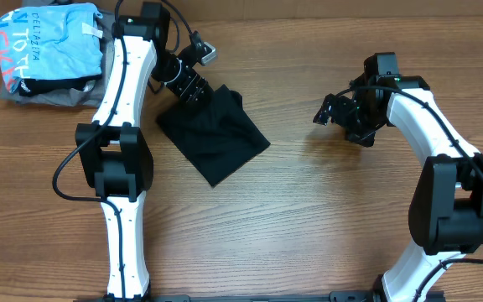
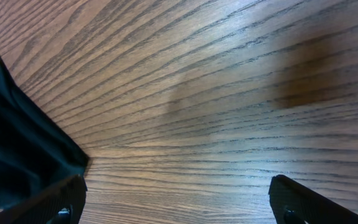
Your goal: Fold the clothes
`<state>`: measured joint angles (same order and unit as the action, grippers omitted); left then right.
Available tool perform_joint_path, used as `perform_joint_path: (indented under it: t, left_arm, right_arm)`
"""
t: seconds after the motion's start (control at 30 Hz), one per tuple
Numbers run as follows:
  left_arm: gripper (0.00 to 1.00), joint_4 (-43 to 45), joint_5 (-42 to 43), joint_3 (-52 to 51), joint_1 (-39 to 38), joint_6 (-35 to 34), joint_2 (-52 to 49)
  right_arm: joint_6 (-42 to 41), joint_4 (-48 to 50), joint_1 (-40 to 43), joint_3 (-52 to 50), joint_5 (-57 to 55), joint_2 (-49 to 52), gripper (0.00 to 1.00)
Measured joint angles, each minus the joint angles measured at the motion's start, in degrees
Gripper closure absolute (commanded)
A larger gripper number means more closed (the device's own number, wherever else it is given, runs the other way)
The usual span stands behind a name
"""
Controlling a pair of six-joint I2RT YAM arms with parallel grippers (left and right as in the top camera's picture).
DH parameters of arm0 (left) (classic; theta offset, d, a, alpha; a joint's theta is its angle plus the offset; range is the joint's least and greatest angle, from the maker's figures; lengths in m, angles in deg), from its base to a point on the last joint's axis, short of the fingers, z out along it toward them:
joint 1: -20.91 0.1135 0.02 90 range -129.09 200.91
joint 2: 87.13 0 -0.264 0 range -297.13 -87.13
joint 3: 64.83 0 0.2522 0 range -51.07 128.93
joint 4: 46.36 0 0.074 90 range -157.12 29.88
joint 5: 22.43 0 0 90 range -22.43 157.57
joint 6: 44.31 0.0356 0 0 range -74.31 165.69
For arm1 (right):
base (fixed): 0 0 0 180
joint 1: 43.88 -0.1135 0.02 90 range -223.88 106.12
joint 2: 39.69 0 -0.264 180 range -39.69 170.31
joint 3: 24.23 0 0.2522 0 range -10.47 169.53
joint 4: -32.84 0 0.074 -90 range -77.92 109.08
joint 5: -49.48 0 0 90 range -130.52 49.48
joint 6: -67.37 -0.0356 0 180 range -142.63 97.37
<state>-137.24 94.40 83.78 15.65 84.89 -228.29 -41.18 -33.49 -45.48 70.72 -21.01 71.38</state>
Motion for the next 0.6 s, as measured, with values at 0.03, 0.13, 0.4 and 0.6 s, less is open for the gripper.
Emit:
perform_joint_path:
  t: [0.03, 0.13, 0.4, 0.6]
  left_arm:
    - [0.29, 1.0, -0.6, 0.0, 0.0, 0.0, -0.1]
    - [0.30, 3.0, -1.8, 0.0, 0.0, 0.2, -0.5]
    - [0.38, 1.2, -1.7, -0.3, 0.0, 0.3, -0.5]
    - [0.89, -1.7, 0.3, -1.1, -0.8, 1.4, -0.6]
  right_arm:
    - [-0.1, 0.0, 0.0, 0.0, 0.0, 0.0, 0.02]
    - [-0.2, 0.0, 0.0, 0.0, 0.0, 0.0, 0.02]
    - [-0.3, 0.0, 0.0, 0.0, 0.0, 0.0, 0.03]
    - [-0.3, -0.1, 0.0, 0.0, 0.0, 0.0, 0.04]
